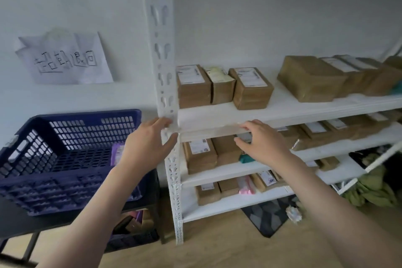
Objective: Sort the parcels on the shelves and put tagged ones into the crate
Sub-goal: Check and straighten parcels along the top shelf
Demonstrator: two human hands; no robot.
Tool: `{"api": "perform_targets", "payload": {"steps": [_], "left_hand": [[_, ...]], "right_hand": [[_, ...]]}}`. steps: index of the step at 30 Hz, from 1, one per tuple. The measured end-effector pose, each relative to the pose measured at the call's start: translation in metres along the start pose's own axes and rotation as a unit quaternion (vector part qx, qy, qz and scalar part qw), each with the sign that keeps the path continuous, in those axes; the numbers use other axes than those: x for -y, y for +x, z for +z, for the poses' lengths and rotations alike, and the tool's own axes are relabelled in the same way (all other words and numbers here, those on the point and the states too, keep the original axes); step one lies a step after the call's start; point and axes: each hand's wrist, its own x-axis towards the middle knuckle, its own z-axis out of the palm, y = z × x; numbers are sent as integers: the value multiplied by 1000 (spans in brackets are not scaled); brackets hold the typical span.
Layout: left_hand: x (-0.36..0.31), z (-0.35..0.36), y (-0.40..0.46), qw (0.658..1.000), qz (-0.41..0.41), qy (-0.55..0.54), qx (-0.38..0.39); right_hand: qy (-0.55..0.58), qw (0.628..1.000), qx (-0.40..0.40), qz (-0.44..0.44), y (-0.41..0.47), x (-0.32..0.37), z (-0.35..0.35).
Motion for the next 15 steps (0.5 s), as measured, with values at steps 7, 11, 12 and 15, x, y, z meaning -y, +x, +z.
{"api": "perform_targets", "payload": {"steps": [7, 11, 12, 15], "left_hand": [[-105, 56, 23, 999, -6, -6, -36], [-164, 97, 43, 999, -21, 12, -25], [-180, 106, 48, 999, -24, 12, -26], [-231, 135, 64, 999, -41, 13, -22]], "right_hand": [[3, 1000, -14, -1, 2, -121, -31], [16, 1000, -8, -22, 6, -189, -50], [17, 999, -7, -26, 8, -206, -56], [23, 999, -7, -28, 17, -258, -71]]}}
